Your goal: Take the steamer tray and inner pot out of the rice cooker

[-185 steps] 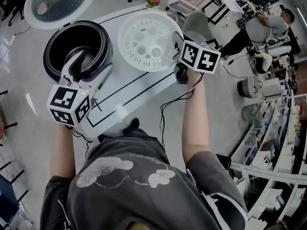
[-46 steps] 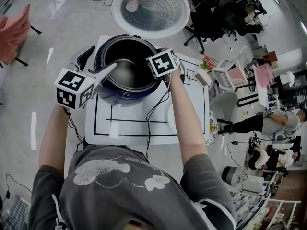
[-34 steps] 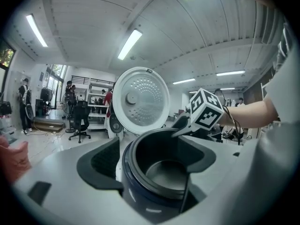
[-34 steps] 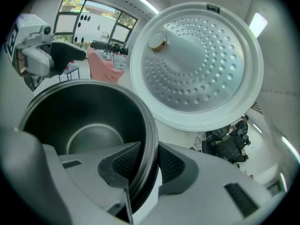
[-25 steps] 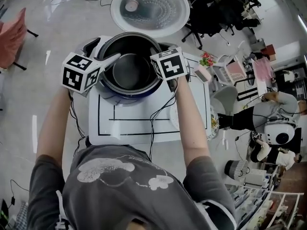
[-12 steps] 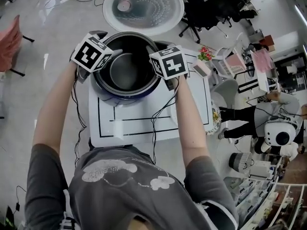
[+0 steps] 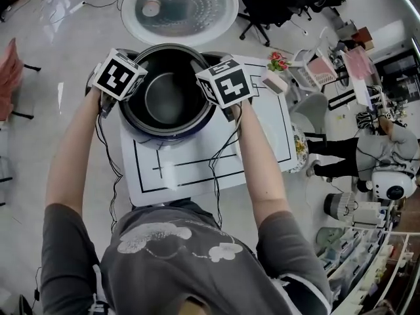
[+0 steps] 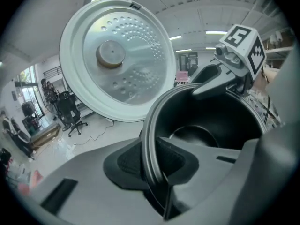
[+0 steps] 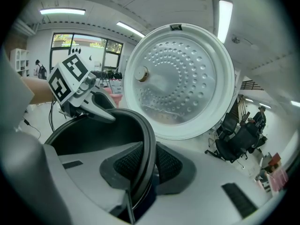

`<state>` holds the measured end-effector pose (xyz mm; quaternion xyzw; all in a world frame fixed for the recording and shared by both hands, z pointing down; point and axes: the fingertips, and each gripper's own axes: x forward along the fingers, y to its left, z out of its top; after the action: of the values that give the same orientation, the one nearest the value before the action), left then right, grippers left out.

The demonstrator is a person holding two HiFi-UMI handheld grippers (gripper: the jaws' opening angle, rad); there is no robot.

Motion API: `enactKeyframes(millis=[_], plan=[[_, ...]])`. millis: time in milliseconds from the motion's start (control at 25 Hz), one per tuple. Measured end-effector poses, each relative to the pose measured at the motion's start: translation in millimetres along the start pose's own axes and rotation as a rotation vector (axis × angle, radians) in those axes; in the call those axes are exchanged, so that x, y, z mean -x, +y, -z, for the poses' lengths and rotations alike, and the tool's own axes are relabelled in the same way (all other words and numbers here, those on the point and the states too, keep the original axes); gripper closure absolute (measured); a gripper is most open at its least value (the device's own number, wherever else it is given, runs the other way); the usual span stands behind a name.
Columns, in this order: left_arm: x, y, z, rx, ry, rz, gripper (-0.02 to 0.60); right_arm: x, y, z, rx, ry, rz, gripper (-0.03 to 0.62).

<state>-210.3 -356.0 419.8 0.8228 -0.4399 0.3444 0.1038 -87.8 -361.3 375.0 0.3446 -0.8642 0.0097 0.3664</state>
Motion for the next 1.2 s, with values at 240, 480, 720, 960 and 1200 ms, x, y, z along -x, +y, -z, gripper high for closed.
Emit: enactKeyframes(millis=[240,480,720,960,1200], plan=[[9.1,-1.3,-20.3,0.007,-0.004,0.027,0.512,11.0,-7.3,-7.3,-0.026,-0.047,-0.002,0.497],[36.3,-1.1,-45.9,0.027,-0.039,0.038,0.521,35.7,-11.0,-28.2,-0.026,-0.112,0.007,0.499],[61.6,2.2,-69.0,0.071,-0.123,0.012,0.522,66.1,-11.2,-57.8,-0.010,-0.190,0.019,0.508],[89.6,-18.4,-91.0,0.059,-0.170,-0.012,0.522,108.7,-12.5,-59.6,-0.008,-0.252,0.062,0.508],[106.6,-62.7,-132.1,0.029,-0.210,-0.046,0.520,162.8,-34.2,-45.0,-0.028,-0.329,0.060,0.510]])
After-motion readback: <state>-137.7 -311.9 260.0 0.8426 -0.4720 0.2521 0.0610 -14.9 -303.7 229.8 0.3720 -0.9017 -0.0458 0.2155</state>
